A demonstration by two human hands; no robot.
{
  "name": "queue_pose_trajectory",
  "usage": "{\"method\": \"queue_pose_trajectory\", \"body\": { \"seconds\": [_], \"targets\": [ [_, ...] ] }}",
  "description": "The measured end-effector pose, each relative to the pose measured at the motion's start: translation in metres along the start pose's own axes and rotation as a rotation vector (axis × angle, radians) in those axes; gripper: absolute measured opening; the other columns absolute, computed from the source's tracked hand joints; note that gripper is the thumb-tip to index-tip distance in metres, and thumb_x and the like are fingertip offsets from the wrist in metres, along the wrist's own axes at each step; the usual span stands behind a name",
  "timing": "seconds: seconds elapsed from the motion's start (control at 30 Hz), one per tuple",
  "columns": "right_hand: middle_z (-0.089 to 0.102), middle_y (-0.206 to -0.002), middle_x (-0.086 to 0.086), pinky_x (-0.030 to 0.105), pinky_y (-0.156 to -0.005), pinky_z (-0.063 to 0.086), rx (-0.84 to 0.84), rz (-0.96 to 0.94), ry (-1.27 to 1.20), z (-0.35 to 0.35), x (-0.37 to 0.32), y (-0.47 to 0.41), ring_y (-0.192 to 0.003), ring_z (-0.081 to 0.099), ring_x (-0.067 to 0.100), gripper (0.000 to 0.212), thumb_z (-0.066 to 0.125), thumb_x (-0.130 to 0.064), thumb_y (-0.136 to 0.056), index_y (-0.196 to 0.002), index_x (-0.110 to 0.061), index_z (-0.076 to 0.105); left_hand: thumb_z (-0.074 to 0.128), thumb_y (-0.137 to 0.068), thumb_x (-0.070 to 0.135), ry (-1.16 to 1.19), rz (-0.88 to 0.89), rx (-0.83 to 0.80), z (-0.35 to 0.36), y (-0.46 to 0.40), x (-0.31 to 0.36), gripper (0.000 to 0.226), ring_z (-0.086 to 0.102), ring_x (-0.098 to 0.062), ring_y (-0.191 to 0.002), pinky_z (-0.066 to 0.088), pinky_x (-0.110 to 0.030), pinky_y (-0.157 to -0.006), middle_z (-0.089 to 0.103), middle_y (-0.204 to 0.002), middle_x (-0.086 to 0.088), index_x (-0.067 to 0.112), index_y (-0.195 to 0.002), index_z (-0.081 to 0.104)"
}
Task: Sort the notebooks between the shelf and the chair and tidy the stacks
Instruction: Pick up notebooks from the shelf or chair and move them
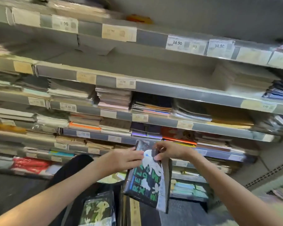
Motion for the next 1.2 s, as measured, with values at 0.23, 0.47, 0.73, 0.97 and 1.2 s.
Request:
{"method": "queue_pose_trajectory", "body": {
  "seconds": [0.23, 0.47, 0.73, 0.97, 1.2],
  "targets": [
    [0.061, -0.093, -0.002, 0.018, -0.069, 0.046, -0.012, -0.009, -0.246, 0.056, 0.066, -0.002, -0.085, 0.059, 0.014, 0.011, 0.065, -0.012, -0.086, -0.093, -0.017, 0.058, 0.066, -0.074, -0.008, 0.22, -0.452, -0.229, 0.087, 0.051, 0.003, 0.07, 0.054, -0.011, -0.117, 0.052, -0.016, -0.083, 0.037, -0.147, -0.001, 0.019, -0.135, 0.045],
    [0.067, -0.092, 0.011, 0.024, -0.058, 0.052, 0.052, 0.113, -0.461, 0.113, 0.127, -0.014, -0.07, 0.066, 0.014, 0.017, 0.07, -0.012, -0.081, -0.093, -0.007, 0.058, 0.057, -0.09, 0.034, 0.487, -1.193, -0.207, 0.108, 0.113, 0.025, 0.053, 0.036, -0.007, -0.133, 0.035, -0.032, -0.107, 0.036, -0.146, 0.016, 0.043, -0.138, 0.034],
    [0.067, -0.094, 0.01, 0.029, -0.063, 0.052, 0.146, 0.211, -0.638, 0.184, 0.159, -0.043, -0.077, 0.067, 0.018, 0.022, 0.067, -0.009, -0.083, -0.1, 0.0, 0.056, 0.066, -0.085, 0.032, 0.784, -1.745, -0.118, 0.184, 0.2, 0.092, 0.061, 0.052, -0.016, -0.117, 0.045, -0.028, -0.09, 0.05, -0.125, 0.006, 0.026, -0.138, 0.036],
    [0.065, -0.088, 0.011, 0.024, -0.059, 0.049, 0.188, 0.308, -0.752, 0.255, 0.15, -0.087, -0.069, 0.061, 0.017, 0.017, 0.069, -0.004, -0.081, -0.085, -0.012, 0.055, 0.068, -0.083, 0.022, 0.941, -2.077, 0.168, 0.216, 0.259, 0.1, 0.089, 0.047, -0.021, -0.125, 0.039, -0.031, -0.096, 0.044, -0.141, -0.007, 0.014, -0.148, 0.009],
    [0.062, -0.09, 0.005, 0.034, -0.072, 0.046, 0.255, 0.413, -0.646, 0.319, 0.144, -0.142, -0.079, 0.058, 0.02, 0.014, 0.065, -0.023, -0.086, -0.091, -0.019, 0.053, 0.065, -0.086, 0.023, 1.021, -2.176, 0.213, 0.234, 0.315, 0.061, 0.091, 0.037, -0.024, -0.132, 0.034, -0.025, -0.092, 0.031, -0.149, -0.008, 0.016, -0.15, 0.0]
  ]
}}
Point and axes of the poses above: each hand's wrist, its own y-axis away from the middle knuckle, its own z-axis out of the palm, x = y × z, the point moved 6 cm from there along -y, towards the middle knuckle
